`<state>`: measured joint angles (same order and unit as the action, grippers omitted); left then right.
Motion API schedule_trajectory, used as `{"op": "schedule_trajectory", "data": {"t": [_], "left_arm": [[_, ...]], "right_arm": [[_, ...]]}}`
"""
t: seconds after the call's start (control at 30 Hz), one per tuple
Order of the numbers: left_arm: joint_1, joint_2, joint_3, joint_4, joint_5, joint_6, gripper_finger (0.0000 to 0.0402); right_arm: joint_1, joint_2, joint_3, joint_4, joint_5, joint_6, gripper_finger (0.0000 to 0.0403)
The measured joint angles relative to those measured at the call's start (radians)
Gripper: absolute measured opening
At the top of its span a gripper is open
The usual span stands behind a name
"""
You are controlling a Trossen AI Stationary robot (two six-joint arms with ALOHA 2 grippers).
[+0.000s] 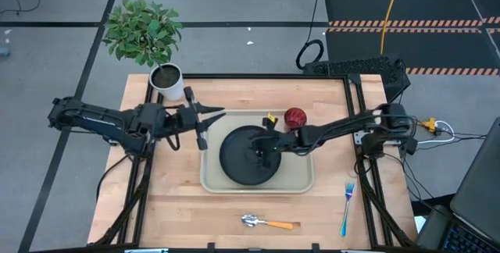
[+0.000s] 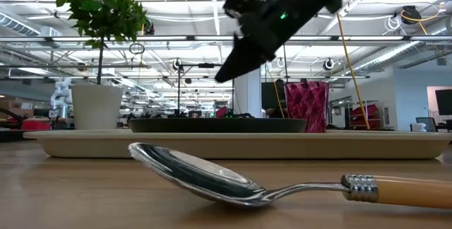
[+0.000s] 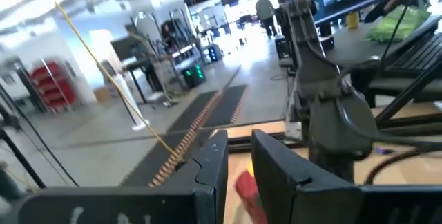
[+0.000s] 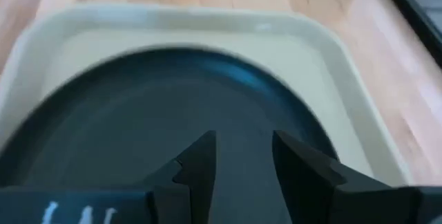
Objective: Pick and place plate/cup/fork/spoon on tray
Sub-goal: Adjust the black plate
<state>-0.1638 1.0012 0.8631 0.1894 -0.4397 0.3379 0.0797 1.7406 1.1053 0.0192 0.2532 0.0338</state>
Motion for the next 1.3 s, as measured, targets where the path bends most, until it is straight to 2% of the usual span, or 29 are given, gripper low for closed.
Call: {"op": "schedule_trajectory", "data": {"t": [0.1,0.17,0.4,0.57,0.87,1.03,1.3], "left_arm": [[0.0,-0.009,0.0,0.013,0.0,0.068,0.0069],[0.0,-0.021,0.0,0.024,0.0,0.1,0.0069],[0.0,-0.038,-0.001,-0.005,-0.018,0.127,0.0069],[0.0,-0.04,-0.001,-0.09,-0.062,0.16,0.0069],[-0.001,-0.052,-0.001,-0.195,-0.263,0.151,0.0069],[-0.008,-0.109,-0.001,-0.271,-0.263,0.1,0.0069],[-0.052,-0.17,-0.001,-0.34,-0.187,0.0,0.0069]], "right_arm": [[-0.024,0.077,0.011,0.152,-0.083,0.0,0.0137],[-0.034,0.12,0.064,0.142,-0.128,0.005,0.0137],[-0.06,0.171,0.337,-0.354,-0.121,-0.011,0.0137],[-0.071,0.144,0.441,-0.644,-0.118,0.032,0.0137],[-0.064,0.13,0.438,-0.868,-0.124,0.123,0.0137],[-0.034,0.138,0.379,-0.894,-0.124,0.157,0.0137],[0.001,0.132,0.299,-0.9,-0.124,0.164,0.0137]]}}
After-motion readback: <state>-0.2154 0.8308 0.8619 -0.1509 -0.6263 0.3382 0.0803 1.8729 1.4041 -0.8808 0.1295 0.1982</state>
